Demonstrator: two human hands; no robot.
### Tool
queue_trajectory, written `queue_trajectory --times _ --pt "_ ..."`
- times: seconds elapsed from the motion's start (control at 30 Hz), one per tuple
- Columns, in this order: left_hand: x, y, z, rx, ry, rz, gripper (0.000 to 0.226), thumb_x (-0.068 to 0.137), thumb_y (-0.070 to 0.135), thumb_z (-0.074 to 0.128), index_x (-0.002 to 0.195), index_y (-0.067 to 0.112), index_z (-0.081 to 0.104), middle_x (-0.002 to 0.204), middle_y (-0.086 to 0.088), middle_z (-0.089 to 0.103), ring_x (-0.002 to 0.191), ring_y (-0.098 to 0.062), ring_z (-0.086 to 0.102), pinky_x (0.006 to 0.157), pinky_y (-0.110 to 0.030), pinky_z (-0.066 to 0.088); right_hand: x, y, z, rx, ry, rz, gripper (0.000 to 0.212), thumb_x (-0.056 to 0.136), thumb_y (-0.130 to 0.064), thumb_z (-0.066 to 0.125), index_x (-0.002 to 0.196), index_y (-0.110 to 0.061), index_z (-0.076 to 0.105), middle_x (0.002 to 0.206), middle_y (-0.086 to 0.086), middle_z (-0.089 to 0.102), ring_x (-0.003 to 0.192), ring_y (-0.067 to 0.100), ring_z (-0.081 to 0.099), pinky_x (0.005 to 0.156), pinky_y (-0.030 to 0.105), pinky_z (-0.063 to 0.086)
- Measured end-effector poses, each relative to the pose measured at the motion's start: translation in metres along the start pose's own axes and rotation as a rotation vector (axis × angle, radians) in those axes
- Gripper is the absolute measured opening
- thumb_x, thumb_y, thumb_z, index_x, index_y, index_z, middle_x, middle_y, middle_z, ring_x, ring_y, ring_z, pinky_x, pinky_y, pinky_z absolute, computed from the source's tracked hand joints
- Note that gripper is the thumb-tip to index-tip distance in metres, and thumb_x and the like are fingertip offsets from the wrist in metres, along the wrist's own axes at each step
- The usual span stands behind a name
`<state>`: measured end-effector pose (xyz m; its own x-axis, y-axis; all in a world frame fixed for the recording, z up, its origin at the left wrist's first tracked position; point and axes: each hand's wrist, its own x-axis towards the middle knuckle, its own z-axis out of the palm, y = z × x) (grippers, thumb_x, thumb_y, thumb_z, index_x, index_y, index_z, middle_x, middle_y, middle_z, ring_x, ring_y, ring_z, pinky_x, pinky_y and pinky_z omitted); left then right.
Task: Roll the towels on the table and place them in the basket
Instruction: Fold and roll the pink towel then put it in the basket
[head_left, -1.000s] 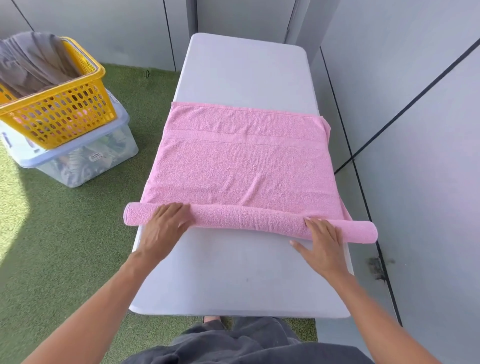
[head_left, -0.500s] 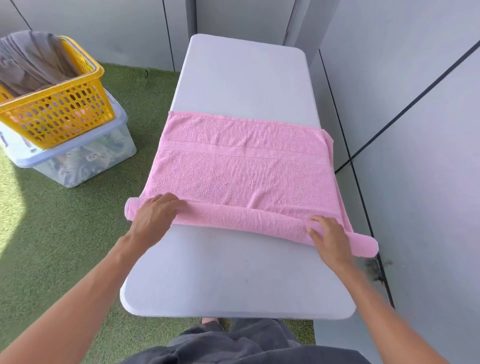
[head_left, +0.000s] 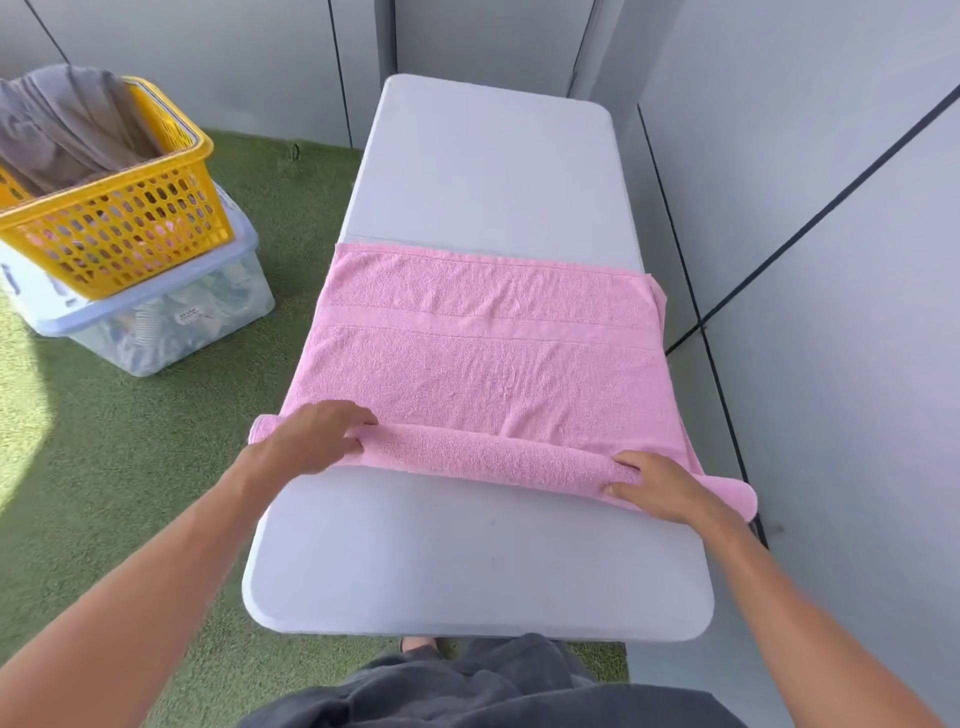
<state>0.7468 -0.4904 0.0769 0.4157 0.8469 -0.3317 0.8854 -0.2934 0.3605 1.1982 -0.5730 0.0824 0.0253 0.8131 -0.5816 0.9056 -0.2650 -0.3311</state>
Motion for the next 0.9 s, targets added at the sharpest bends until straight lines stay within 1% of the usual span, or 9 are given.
queue_trajectory --times 0.13,0.27,0.33,0.5,0.6,0.67,0.73,0.8,0.9 --pt "-0.01 0.008 0.026 0.093 0.496 0.109 0.031 0.087 0.007 0.066 0.117 0.014 0.064 0.111 -0.005 0.065 0.102 -0.03 0.062 0.089 -0.044 0.047 -0.001 -0.009 0.019 0.034 0.476 -0.103 0.042 0.092 -0.033 0.059 0.132 -0.02 0.054 0.129 0.003 0.058 0.122 0.024 0.051 0.104 0.041 0.038" --pt "-0.018 0.006 0.053 0.113 0.493 0.179 0.043 0.089 0.027 0.065 0.128 0.011 0.056 0.121 -0.009 0.062 0.112 -0.03 0.06 0.097 -0.047 0.047 -0.001 -0.007 0.046 -0.227 0.458 -0.128 0.062 0.088 -0.05 0.059 0.14 -0.021 0.045 0.138 -0.002 0.049 0.134 0.023 0.037 0.112 0.044 0.025" --pt "-0.019 0.005 0.055 0.106 0.491 0.183 0.044 0.09 0.034 0.061 0.127 0.01 0.058 0.119 -0.008 0.063 0.112 -0.029 0.059 0.098 -0.047 0.046 0.0 -0.007 0.048 -0.258 0.449 -0.114 0.063 0.086 -0.047 0.063 0.14 -0.02 0.045 0.135 -0.002 0.052 0.131 0.024 0.039 0.111 0.044 0.025" --pt "-0.016 0.002 0.034 -0.006 0.263 0.142 0.026 0.088 0.029 0.067 0.109 0.014 0.068 0.098 -0.002 0.066 0.094 -0.03 0.064 0.084 -0.039 0.049 -0.004 -0.011 0.042 -0.278 0.446 -0.109 0.052 0.089 -0.045 0.061 0.133 -0.019 0.052 0.123 0.0 0.059 0.12 0.025 0.048 0.105 0.042 0.032" --pt "-0.011 0.005 0.01 -0.074 -0.075 0.019 0.033 0.093 0.036 0.059 0.12 0.017 0.065 0.113 0.0 0.064 0.11 -0.024 0.058 0.094 -0.034 0.042 -0.005 -0.01 0.033 -0.257 0.315 -0.099 0.052 0.09 -0.051 0.057 0.132 -0.02 0.053 0.122 0.0 0.06 0.115 0.024 0.052 0.1 0.04 0.037" --pt "-0.005 0.006 0.004 -0.094 -0.131 -0.032 0.037 0.094 0.036 0.058 0.125 0.017 0.063 0.12 0.0 0.062 0.114 -0.022 0.055 0.096 -0.032 0.039 -0.002 -0.009 0.021 -0.126 0.198 -0.067 0.051 0.088 -0.05 0.061 0.13 -0.022 0.056 0.122 0.0 0.061 0.114 0.023 0.055 0.096 0.038 0.041" --pt "-0.003 0.008 0.007 -0.069 0.107 -0.033 0.03 0.094 0.032 0.059 0.121 0.019 0.066 0.115 -0.001 0.064 0.108 -0.026 0.058 0.091 -0.037 0.043 0.003 -0.011 0.015 0.053 0.192 -0.055 0.046 0.087 -0.041 0.065 0.129 -0.022 0.057 0.125 0.0 0.061 0.117 0.022 0.055 0.099 0.038 0.041" --pt "-0.007 0.013 0.016 -0.004 0.384 -0.03 0.021 0.093 0.027 0.061 0.11 0.021 0.071 0.106 0.001 0.065 0.098 -0.028 0.059 0.083 -0.044 0.047 0.004 -0.014 0.021 0.134 0.422 -0.097 0.04 0.09 -0.031 0.063 0.128 -0.02 0.057 0.125 0.003 0.06 0.118 0.024 0.053 0.103 0.039 0.039" --pt "-0.024 0.022 0.037 0.01 0.536 0.056 0.017 0.089 0.027 0.067 0.104 0.019 0.07 0.101 0.001 0.066 0.096 -0.028 0.059 0.073 -0.044 0.055 -0.001 -0.018 0.047 0.051 0.597 -0.161 0.036 0.095 -0.033 0.053 0.128 -0.02 0.055 0.13 -0.002 0.054 0.127 0.024 0.046 0.11 0.044 0.031"
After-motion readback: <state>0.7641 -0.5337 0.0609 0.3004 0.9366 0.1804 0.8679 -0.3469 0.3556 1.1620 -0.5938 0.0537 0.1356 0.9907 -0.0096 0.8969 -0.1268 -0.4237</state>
